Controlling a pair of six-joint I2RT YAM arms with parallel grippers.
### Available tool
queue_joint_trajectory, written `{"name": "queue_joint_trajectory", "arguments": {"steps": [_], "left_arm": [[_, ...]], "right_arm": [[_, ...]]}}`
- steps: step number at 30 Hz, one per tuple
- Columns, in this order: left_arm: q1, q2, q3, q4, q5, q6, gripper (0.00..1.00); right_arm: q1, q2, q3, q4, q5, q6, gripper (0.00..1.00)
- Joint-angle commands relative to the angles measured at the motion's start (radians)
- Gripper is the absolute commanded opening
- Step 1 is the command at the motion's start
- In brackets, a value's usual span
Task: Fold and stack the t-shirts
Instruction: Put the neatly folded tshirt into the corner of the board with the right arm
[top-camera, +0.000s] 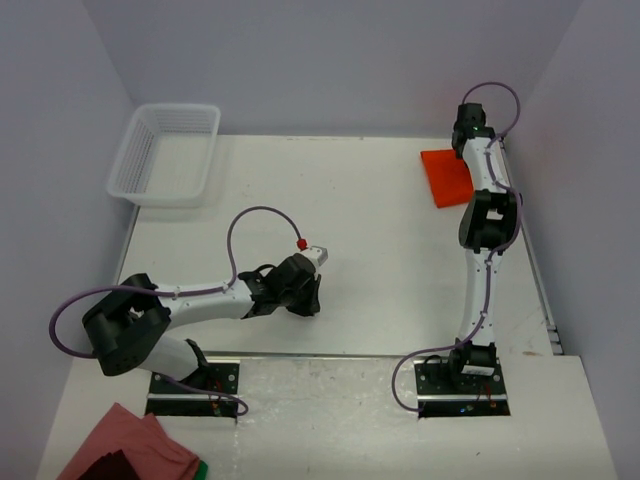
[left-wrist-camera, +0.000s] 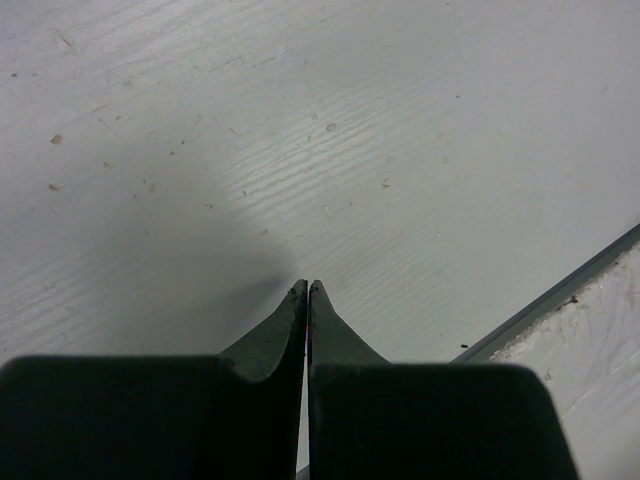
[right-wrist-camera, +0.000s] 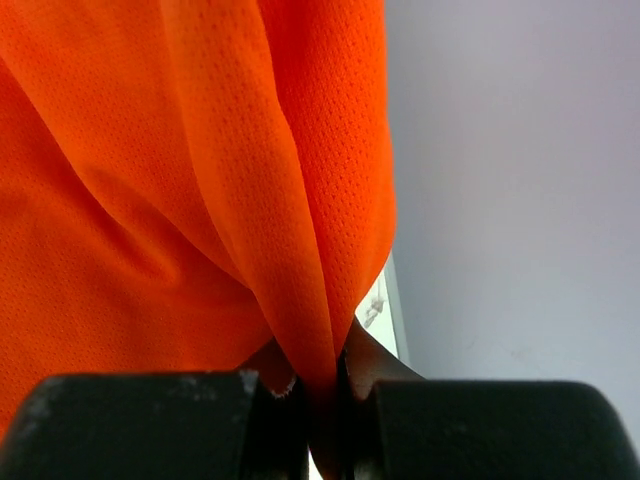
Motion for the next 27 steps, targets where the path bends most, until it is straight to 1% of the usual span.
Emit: {"name": "queue_joint_trajectory", "arguments": {"steps": [1,5,7,10,15,27], "left_arm": [[-0.006,-0.005,0.038,-0.003,0.008,0.028,0.0],[-0.006,0.002,0.037,-0.003,0.009,0.028,0.0],[-0.006,0.003,0.037,-0.003,0.011,0.027,0.0],[-0.006,0.005,0.034,-0.003,0.012,0.025,0.0],[-0.006,0.002,0.026,0.0,0.012,0.02,0.0],[-0.006,-0.012,0.015,0.0,0.018,0.02,0.0]], "right_arm": [[-0.011,0.003,0.067,0.078,0.029,-0.063,0.02],[-0.021,0.009,0.061,0.081,0.026,-0.046,0.03],[-0.022,0.009,0.066,0.072,0.017,-0.008,0.03],[-0.022,-0.009,0.069,0.042,-0.052,0.064,0.04],[-0.022,-0.011,0.096,0.002,-0.106,0.115,0.04],[-0.028,0.008,0.07,-0.008,-0.063,0.155,0.05]]}}
